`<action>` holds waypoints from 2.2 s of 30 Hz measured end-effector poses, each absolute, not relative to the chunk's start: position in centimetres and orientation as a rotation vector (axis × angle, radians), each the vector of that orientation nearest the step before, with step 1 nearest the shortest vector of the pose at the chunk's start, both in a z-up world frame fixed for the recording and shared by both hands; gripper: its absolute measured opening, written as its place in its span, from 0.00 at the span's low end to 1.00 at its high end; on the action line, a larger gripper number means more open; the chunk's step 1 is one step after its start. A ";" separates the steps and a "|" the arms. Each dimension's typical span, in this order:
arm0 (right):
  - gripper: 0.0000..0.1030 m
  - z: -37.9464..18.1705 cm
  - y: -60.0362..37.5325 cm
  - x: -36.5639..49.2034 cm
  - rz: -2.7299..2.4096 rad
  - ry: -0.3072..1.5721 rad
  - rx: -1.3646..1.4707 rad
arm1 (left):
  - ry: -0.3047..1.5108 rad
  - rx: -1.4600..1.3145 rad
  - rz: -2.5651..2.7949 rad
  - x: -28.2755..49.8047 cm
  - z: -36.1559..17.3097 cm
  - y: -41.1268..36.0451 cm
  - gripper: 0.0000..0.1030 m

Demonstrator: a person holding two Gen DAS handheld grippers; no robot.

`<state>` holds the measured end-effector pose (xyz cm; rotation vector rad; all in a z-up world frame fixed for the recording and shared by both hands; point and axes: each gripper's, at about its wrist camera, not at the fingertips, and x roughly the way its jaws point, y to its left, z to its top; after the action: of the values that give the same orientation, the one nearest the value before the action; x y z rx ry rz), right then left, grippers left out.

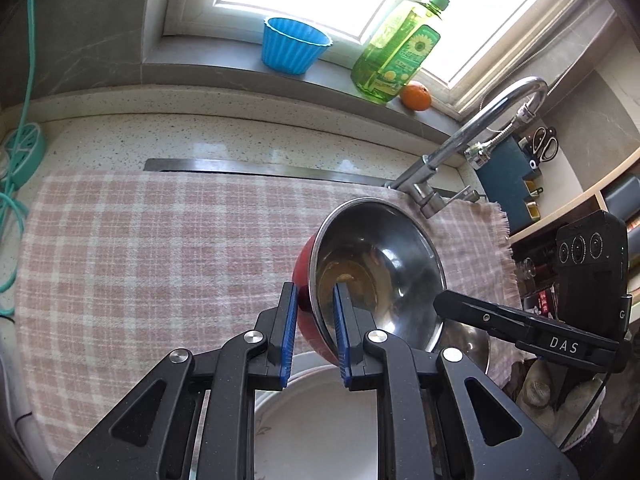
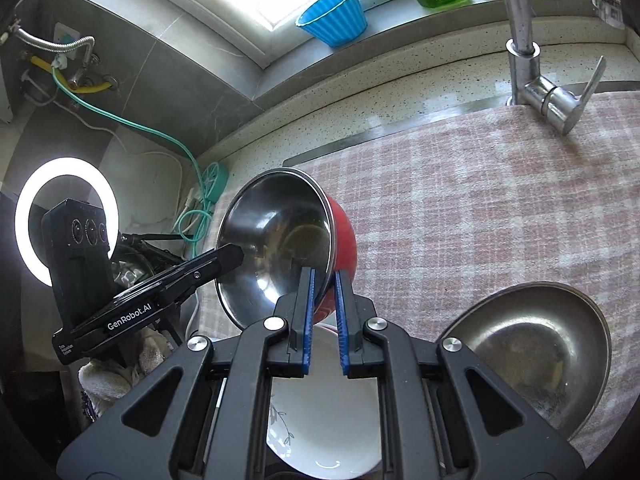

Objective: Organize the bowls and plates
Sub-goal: 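Lift the red bowl and carry it over the large steel bowl, then lower the red bowl into the large steel bowl with the right gripper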

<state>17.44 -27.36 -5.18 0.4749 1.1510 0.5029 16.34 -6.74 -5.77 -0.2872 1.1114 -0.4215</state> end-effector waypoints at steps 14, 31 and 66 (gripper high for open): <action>0.10 -4.2 -34.4 13.7 0.386 1.110 0.531 | 1.131 -0.222 -0.565 14.6 -5.3 -13.4 0.15; 0.10 -6.7 -40.2 9.6 0.268 1.144 0.588 | 1.205 -0.106 -0.670 12.6 -7.2 -19.9 0.16; 0.12 -10.1 -41.3 8.8 0.210 1.231 0.564 | 1.305 0.049 -0.675 12.0 -10.8 -23.2 0.16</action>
<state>8.83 -41.33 -10.14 0.5645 1.2315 0.2104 11.95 -23.24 -10.82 0.0486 1.3051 -0.6752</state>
